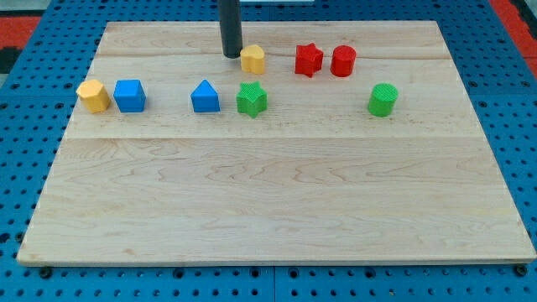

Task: Slide the yellow hexagon to the top left

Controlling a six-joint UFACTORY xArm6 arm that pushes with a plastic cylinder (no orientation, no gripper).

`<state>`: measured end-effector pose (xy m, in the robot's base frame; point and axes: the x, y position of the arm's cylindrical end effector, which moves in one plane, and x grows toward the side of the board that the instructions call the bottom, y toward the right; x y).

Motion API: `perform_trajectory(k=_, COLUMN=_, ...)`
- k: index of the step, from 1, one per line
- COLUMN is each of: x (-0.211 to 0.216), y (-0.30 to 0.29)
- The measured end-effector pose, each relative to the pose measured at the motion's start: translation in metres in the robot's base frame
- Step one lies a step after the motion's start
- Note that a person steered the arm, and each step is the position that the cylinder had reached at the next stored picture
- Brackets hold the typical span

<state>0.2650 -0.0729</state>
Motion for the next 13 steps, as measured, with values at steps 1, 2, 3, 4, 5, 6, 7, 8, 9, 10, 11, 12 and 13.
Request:
perform_trajectory(k=1, x=-0.003, y=-0.063)
perform_trajectory(k=2, x=0.017, y=-0.082)
perform_trajectory(k=3, x=0.044, y=-0.049)
perform_trajectory(k=4, x=0.072, y=-0.056)
perform_trajectory(k=5, x=0.095, y=-0.079)
perform_trajectory(k=6, x=0.143, y=-0.082)
perform_trajectory(k=7, x=0.162, y=-0.117)
perform_trajectory(k=8, x=0.158, y=-0.166)
perform_trajectory(k=9, x=0.141, y=-0.184)
perform_trajectory(k=10, x=0.111, y=-0.184)
perform_trajectory(k=11, x=0.081, y=-0.185)
perform_trajectory(k=12, x=0.076, y=-0.202)
perform_trajectory(k=13, x=0.074, y=-0.229)
